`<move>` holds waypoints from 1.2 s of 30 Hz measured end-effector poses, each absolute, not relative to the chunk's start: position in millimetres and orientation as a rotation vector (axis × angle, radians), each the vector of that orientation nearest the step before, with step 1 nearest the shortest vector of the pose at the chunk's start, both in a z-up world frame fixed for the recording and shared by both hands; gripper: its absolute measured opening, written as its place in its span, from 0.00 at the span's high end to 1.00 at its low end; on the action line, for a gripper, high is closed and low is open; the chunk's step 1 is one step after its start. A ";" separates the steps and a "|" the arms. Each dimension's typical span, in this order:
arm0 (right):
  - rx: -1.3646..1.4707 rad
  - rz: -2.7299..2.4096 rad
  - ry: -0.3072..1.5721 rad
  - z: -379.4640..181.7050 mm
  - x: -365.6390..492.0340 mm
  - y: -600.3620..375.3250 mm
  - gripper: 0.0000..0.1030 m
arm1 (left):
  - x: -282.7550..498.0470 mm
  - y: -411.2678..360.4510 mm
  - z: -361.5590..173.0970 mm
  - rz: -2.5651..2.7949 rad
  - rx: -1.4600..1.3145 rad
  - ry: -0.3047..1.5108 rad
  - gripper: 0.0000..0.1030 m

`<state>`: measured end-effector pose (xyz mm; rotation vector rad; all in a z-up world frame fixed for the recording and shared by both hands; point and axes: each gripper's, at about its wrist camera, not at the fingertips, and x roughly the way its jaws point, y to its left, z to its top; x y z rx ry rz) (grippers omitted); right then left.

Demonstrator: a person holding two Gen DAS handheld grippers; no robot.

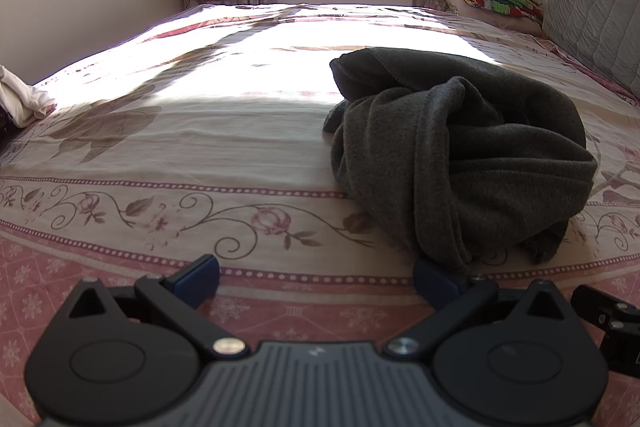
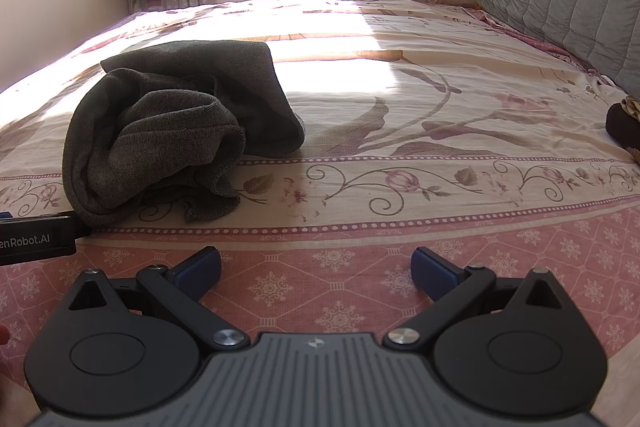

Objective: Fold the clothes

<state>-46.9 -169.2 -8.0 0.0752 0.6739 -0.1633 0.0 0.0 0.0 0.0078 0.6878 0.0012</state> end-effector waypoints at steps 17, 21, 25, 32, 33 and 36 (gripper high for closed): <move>0.075 -0.164 0.674 -8.0 -46.8 -169.2 0.00 | -3.2 -0.6 2.5 0.002 0.011 0.687 0.00; 0.075 -0.164 0.674 -8.1 -46.9 -169.2 0.00 | -3.3 -0.1 2.3 0.001 0.010 0.687 0.00; 0.075 -0.164 0.674 -8.0 -46.9 -169.2 0.00 | -3.6 0.0 2.4 0.001 0.010 0.688 0.00; 0.075 -0.163 0.674 -7.8 -47.1 -169.3 0.00 | -4.2 0.0 2.7 0.001 0.010 0.688 0.00; 0.075 -0.163 0.674 -7.8 -47.1 -169.3 0.00 | -4.2 0.0 2.7 0.001 0.010 0.688 0.00; 0.075 -0.163 0.674 -7.8 -47.1 -169.3 0.00 | -4.4 0.0 2.9 0.001 0.010 0.688 0.00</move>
